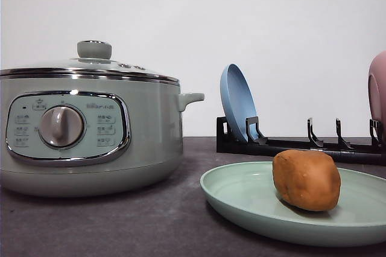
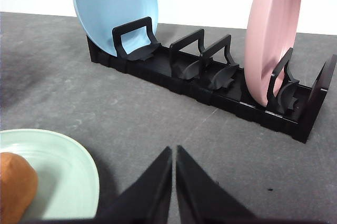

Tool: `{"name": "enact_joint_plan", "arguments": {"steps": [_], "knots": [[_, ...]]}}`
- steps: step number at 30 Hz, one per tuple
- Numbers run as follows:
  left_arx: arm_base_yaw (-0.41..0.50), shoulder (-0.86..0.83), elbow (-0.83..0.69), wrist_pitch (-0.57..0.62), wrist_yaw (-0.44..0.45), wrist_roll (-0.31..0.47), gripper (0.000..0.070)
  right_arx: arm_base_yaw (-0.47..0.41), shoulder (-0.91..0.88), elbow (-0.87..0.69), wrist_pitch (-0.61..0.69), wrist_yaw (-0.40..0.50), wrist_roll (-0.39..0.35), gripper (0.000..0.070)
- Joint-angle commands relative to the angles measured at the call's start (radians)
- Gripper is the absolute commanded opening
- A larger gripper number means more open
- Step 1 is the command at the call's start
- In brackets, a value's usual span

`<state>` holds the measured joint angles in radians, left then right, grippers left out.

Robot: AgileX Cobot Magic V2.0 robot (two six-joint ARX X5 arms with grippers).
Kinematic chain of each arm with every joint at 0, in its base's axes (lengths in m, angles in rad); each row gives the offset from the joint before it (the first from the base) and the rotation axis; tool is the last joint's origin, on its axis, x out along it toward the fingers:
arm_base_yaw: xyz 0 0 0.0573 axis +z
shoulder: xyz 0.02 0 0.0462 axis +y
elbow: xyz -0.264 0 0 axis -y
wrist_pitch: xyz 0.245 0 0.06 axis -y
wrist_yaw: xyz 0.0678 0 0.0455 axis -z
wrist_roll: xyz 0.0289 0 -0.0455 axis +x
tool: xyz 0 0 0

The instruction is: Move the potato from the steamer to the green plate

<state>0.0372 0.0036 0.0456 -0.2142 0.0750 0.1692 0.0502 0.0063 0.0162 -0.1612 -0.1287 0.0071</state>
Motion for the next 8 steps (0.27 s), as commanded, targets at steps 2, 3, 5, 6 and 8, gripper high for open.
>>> {"name": "enact_joint_plan", "arguments": {"steps": [2, 3, 5, 6, 8], "knots": [[0.000, 0.000, -0.014, -0.026, -0.001, -0.006, 0.0000, -0.002, -0.003, -0.004, 0.003, -0.001, 0.007, 0.0000], [0.000, 0.000, -0.014, -0.025, -0.001, -0.006, 0.0000, -0.002, -0.003, -0.004, 0.003, -0.001, 0.007, 0.0000], [0.000, 0.000, -0.014, -0.025, -0.001, -0.006, 0.0000, -0.002, -0.003, -0.004, 0.003, -0.001, 0.007, 0.0000], [0.000, -0.001, -0.014, -0.025, -0.001, -0.006, 0.0000, -0.002, -0.003, -0.004, 0.003, -0.001, 0.007, 0.0000], [0.000, -0.001, -0.014, -0.025, -0.001, -0.006, 0.0000, -0.002, -0.003, -0.004, 0.003, -0.001, 0.007, 0.0000]]}}
